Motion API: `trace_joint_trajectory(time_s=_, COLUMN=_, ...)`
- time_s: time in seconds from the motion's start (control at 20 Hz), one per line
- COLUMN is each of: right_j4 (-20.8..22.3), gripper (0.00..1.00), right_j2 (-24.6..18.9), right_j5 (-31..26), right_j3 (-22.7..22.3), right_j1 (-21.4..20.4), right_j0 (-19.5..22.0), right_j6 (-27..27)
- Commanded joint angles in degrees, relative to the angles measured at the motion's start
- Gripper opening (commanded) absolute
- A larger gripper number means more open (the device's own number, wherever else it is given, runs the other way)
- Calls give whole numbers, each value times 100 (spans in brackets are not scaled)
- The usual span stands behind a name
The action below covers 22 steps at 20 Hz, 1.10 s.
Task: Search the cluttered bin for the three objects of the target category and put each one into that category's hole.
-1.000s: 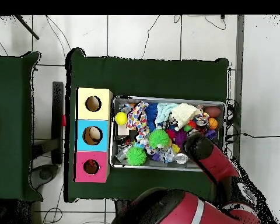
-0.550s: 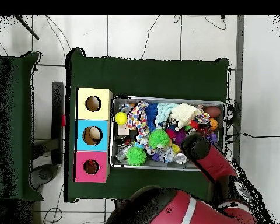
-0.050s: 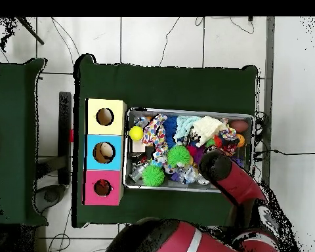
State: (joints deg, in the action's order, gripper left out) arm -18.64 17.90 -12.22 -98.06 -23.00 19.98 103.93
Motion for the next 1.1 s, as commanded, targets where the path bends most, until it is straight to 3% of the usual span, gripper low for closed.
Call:
trace_joint_trajectory(time_s=0.05, right_j4=401, gripper=0, right_j2=-533, right_j5=-1004, right_j3=-500, right_j1=-888, right_j0=414, right_j6=109)
trace_joint_trajectory(time_s=0.2, right_j4=544, gripper=0, right_j2=-978, right_j5=-586, right_j3=-744, right_j1=-894, right_j0=796, right_j6=22)
trace_joint_trajectory(time_s=0.45, right_j4=719, gripper=0, right_j2=-1195, right_j5=-394, right_j3=-961, right_j1=-987, right_j0=975, right_j6=151)
trace_joint_trajectory(time_s=0.75, right_j4=876, gripper=0, right_j2=-802, right_j5=-483, right_j3=-1060, right_j1=-1241, right_j0=566, right_j6=525)
trace_joint_trajectory(time_s=1.1, right_j4=733, gripper=0, right_j2=-603, right_j5=-624, right_j3=-1214, right_j1=-1328, right_j0=216, right_j6=868)
